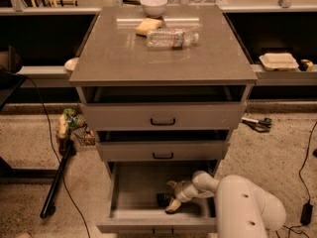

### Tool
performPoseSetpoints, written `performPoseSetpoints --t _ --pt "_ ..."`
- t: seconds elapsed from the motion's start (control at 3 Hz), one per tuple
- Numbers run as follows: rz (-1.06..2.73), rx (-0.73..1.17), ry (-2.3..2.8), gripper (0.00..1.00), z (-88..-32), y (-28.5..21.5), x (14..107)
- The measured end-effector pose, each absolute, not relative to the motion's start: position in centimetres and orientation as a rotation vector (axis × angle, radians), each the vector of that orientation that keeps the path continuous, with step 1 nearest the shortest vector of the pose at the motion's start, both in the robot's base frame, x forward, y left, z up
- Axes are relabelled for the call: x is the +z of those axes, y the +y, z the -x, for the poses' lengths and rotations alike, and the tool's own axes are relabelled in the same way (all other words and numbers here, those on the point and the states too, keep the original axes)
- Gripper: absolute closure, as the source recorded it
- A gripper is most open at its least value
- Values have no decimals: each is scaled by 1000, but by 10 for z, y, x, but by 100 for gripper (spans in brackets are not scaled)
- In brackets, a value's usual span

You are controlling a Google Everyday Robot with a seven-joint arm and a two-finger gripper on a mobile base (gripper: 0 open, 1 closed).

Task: Pick rxbar chocolate from bottom drawer and place on counter

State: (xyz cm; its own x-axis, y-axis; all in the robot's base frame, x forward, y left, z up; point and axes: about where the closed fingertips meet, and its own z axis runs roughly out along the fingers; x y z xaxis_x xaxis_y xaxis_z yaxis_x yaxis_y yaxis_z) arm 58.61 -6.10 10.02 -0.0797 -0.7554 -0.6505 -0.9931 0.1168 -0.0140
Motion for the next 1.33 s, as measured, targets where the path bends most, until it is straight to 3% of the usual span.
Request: performPoseSetpoints --t 0.67,1.0,1.33 --pt "1700 574 1879 88 -583 -62 109" --pt "1709 535 1868 100 -582 -66 126" --pt "1724 478 1826 100 -580 -73 173"
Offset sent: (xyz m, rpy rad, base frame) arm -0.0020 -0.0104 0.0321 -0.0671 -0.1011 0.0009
